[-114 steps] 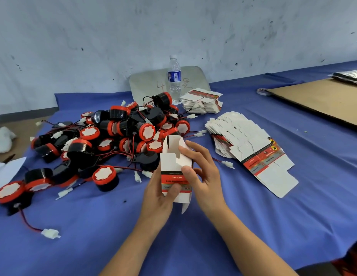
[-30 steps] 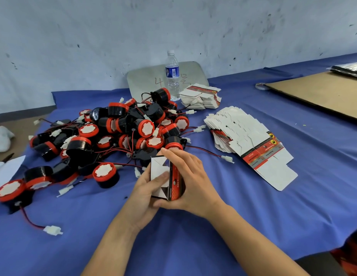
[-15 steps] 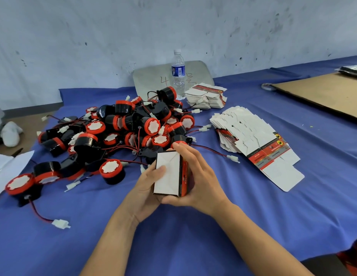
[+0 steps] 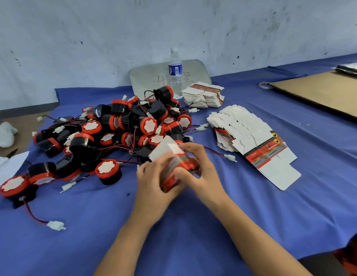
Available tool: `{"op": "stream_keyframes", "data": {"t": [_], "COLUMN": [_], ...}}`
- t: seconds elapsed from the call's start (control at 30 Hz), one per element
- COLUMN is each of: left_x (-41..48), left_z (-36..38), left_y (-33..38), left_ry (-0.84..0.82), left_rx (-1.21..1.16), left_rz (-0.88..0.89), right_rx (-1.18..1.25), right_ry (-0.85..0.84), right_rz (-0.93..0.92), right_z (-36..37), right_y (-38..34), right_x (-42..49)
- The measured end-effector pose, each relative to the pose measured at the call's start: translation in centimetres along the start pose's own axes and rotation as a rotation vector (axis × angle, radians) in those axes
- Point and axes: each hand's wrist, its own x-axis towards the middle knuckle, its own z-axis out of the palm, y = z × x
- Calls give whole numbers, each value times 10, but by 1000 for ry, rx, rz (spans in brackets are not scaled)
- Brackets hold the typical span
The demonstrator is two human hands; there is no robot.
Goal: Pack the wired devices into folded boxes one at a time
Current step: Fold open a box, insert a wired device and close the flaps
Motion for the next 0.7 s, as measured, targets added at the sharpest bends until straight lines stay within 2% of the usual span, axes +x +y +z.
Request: {"op": "stream_keyframes", "data": {"t": [0.1,0.17,0.2,0.23,0.27,0.3,0.37,0.4,0.6,0.7], "left_x": [-1,3,6,9,12,14,13,11,14,15], "left_z": [6,-3,-10,-17,-25,-31,-36,-36,-38,-33], "left_y": [6,3,-2,-9,-16,-25,-39,-45,-59,-49], "left_ry": [-64,95,236,383,500,542,442,383,442,508], "left_rx": [112,108,143,202,266,323,387,397,385,202], "left_rz": [152,220,187,80,-92,-296,-613,-675,-658,-588], "right_rx": [18,66,84,94,102,114,133,129,65,21], "right_ry": [124,163,180,204,226,243,251,249,314,419], "right_rz": [85,118,119,109,95,83,85,96,128,78], "right_z": [-3,-6,-9,-10,-12,-13,-15,-15,-17,-18], "right_y": [3,5,5,5,5,6,7,8,12,6], "right_x": [5,8,9,10,10,11,12,13,13,11]}}
